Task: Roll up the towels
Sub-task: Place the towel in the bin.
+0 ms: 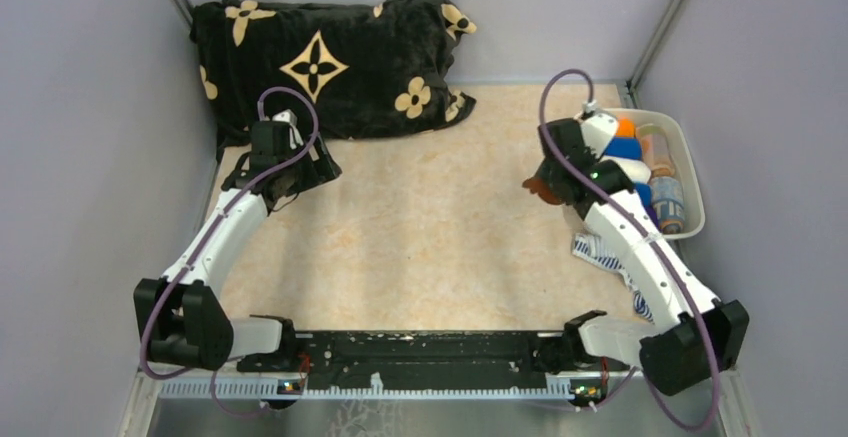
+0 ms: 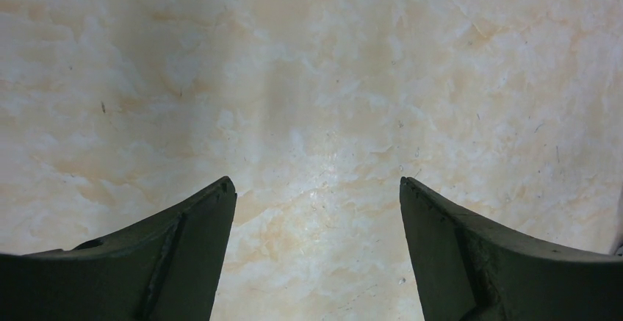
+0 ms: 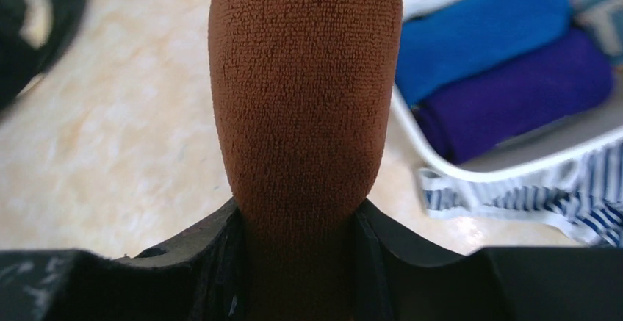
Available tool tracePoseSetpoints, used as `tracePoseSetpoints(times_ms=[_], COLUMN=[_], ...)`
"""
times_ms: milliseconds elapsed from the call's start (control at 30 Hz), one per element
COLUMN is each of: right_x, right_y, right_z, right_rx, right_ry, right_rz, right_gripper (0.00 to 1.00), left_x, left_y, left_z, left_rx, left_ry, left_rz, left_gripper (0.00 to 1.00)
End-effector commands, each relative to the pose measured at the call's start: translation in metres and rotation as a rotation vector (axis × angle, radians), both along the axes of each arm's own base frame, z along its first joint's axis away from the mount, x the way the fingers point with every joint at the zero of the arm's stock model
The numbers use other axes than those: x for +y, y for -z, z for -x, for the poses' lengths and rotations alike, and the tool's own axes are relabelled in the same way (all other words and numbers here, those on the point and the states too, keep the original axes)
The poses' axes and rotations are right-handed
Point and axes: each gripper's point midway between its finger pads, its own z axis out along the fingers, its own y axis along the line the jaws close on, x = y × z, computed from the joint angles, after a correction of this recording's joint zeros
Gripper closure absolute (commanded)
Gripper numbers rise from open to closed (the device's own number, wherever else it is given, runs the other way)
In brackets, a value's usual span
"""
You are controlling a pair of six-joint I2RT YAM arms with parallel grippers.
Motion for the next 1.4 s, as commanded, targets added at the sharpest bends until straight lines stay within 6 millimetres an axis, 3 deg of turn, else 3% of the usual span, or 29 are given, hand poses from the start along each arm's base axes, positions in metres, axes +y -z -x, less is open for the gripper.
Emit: tracePoseSetpoints(times_ms=[0, 100, 233, 333, 500, 667, 867, 1167, 1367], right_x=[-0.063, -0.103, -0.144, -0.166, -0.186, -0.195, -0.194, -0.186, -0.190], right_y=[0.001, 0.008, 0.017, 0.022, 0.036, 0.055, 0.078, 0.076, 0.109], right_z=[0.000, 0.004, 0.025, 0.042, 0.059, 0.055, 0.034, -0.006, -0.012], right_rx=[0.089, 0.144, 0.220, 0.249, 0.319, 0.372, 0.403, 0.325, 0.416], right_ry=[0.250, 0.435, 0.666, 0.801, 0.941, 0.984, 0.956, 0.874, 0.902], right_rz=[0.020, 0.059, 0.083, 0.130, 0.177, 0.186, 0.154, 0.017, -0.028], right_gripper=[1.00, 1.00, 1.00, 1.00, 1.00, 1.00, 1.00, 1.00, 1.00], left_x=[0.003, 0.005, 0.004, 0.001, -0.003, -0.004, -0.003, -0.003, -0.005], left_y=[0.007, 0.014, 0.017, 0.021, 0.026, 0.027, 0.028, 0.031, 0.033], left_z=[0.004, 0.006, 0.008, 0.009, 0.010, 0.011, 0.010, 0.010, 0.012], left_rx=[0.016, 0.034, 0.040, 0.051, 0.077, 0.084, 0.086, 0.097, 0.109], left_ry=[0.042, 0.046, 0.053, 0.069, 0.091, 0.093, 0.095, 0.096, 0.106], left_rz=[-0.033, -0.042, -0.039, -0.028, -0.006, -0.002, 0.002, 0.012, 0.026], left_gripper=[0.12, 0.12, 0.12, 0.12, 0.12, 0.12, 0.12, 0.12, 0.12])
